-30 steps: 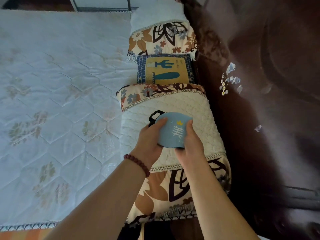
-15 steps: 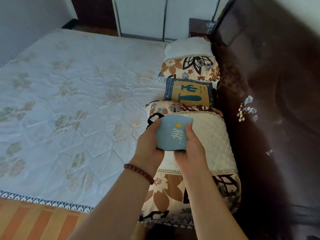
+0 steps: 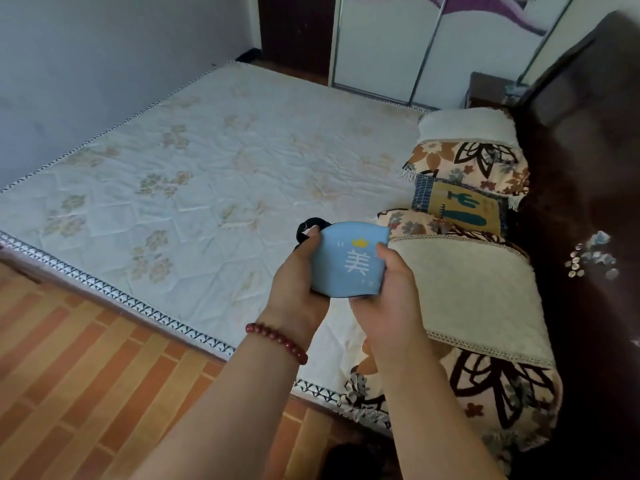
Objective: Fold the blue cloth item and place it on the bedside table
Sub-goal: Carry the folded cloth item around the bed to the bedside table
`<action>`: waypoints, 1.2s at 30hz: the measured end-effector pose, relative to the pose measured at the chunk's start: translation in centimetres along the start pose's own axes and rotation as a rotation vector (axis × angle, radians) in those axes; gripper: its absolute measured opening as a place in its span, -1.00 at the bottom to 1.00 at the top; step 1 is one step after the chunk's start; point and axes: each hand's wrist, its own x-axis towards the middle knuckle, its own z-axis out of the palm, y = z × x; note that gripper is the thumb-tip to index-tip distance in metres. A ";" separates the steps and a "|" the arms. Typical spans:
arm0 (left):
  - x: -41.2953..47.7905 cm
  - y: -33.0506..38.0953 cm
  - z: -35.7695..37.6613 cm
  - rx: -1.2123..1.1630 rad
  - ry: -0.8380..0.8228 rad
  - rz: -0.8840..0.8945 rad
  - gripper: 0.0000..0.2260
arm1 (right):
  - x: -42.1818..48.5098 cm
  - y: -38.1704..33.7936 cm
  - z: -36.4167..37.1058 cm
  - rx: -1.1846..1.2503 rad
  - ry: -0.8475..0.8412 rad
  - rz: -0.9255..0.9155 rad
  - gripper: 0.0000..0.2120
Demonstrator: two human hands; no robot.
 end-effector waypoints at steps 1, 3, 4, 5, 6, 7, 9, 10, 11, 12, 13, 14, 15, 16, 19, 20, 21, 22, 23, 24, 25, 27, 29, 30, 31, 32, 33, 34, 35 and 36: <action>-0.7 0.9 -1.2 -0.001 0.003 0.017 -0.72 | -0.4 1.0 0.9 -0.003 -0.026 0.018 -0.76; -2.0 3.2 -3.9 -0.001 0.027 0.067 -0.72 | -1.4 3.4 3.1 -0.023 -0.088 0.056 -0.77; -2.6 4.2 -5.1 -0.001 0.047 0.088 -0.69 | -1.7 4.4 4.1 -0.038 -0.118 0.070 -0.78; -3.1 5.2 -6.2 -0.004 0.064 0.104 -0.66 | -2.1 5.4 5.1 -0.053 -0.147 0.084 -0.80; -3.5 6.2 -7.4 -0.014 0.080 0.119 -0.65 | -2.5 6.3 6.2 -0.066 -0.172 0.102 -0.80; -4.0 7.1 -8.3 -0.028 0.095 0.133 -0.65 | -2.8 7.2 7.1 -0.076 -0.193 0.120 -0.80; -4.7 8.7 -10.3 -0.082 0.119 0.160 -0.70 | -3.3 8.9 9.1 -0.111 -0.226 0.149 -0.78; -5.0 9.4 -11.1 -0.113 0.127 0.170 -0.73 | -3.5 9.7 10.1 -0.132 -0.245 0.159 -0.78; -5.3 10.1 -12.0 -0.139 0.135 0.181 -0.76 | -3.6 10.6 11.0 -0.155 -0.267 0.172 -0.78; -5.6 10.8 -12.8 -0.159 0.139 0.192 -0.79 | -3.7 11.4 11.9 -0.174 -0.287 0.186 -0.79; -5.7 11.5 -13.6 -0.176 0.141 0.209 -0.85 | -3.7 12.2 12.8 -0.185 -0.305 0.200 -0.80; -5.7 12.2 -14.4 -0.197 0.143 0.229 -0.89 | -3.6 13.1 13.7 -0.191 -0.322 0.216 -0.81; -5.7 12.8 -15.2 -0.218 0.149 0.253 -0.89 | -3.4 13.9 14.5 -0.196 -0.339 0.236 -0.81; -5.6 13.5 -16.1 -0.235 0.160 0.278 -0.88 | -3.2 14.8 15.3 -0.205 -0.355 0.261 -0.81; -4.9 15.8 -18.2 -0.261 0.212 0.343 -0.80 | -2.0 17.2 17.9 -0.225 -0.387 0.335 -0.82; -4.4 16.7 -18.9 -0.276 0.235 0.357 -0.77 | -1.4 18.1 19.0 -0.230 -0.398 0.361 -0.82; -3.9 17.6 -19.4 -0.291 0.262 0.368 -0.76 | -0.8 18.8 20.0 -0.236 -0.409 0.376 -0.82; -3.4 18.5 -19.9 -0.308 0.288 0.374 -0.75 | -0.2 19.6 21.0 -0.245 -0.418 0.390 -0.82; -2.8 19.6 -20.4 -0.325 0.317 0.381 -0.75 | 0.5 20.3 22.2 -0.254 -0.425 0.407 -0.82; -2.2 20.8 -21.0 -0.344 0.348 0.390 -0.74 | 1.2 21.1 23.4 -0.264 -0.432 0.431 -0.82; -1.8 22.1 -21.4 -0.360 0.379 0.403 -0.74 | 1.8 21.8 24.6 -0.277 -0.441 0.452 -0.82; -0.9 24.5 -22.3 -0.392 0.436 0.422 -0.73 | 3.1 23.2 27.2 -0.300 -0.447 0.488 -0.82; 0.0 26.8 -22.9 -0.427 0.466 0.443 -0.74 | 4.1 24.4 29.7 -0.309 -0.439 0.508 -0.80; 0.4 27.8 -23.2 -0.433 0.470 0.460 -0.75 | 4.7 25.0 30.8 -0.311 -0.439 0.519 -0.78; 0.8 28.8 -23.5 -0.437 0.474 0.477 -0.76 | 5.2 25.6 31.8 -0.308 -0.439 0.535 -0.77; 1.1 29.7 -23.8 -0.445 0.483 0.490 -0.76 | 5.6 26.1 32.7 -0.309 -0.440 0.550 -0.77; 1.4 30.5 -24.1 -0.456 0.491 0.505 -0.76 | 6.0 26.6 33.5 -0.310 -0.441 0.563 -0.78; 1.6 31.2 -24.5 -0.466 0.505 0.519 -0.74 | 6.4 27.1 34.2 -0.313 -0.442 0.578 -0.78; 1.7 32.0 -25.3 -0.487 0.526 0.537 -0.73 | 6.7 28.1 35.1 -0.320 -0.445 0.605 -0.79; 1.7 32.4 -25.5 -0.491 0.535 0.548 -0.71 | 6.8 28.5 35.5 -0.310 -0.447 0.610 -0.81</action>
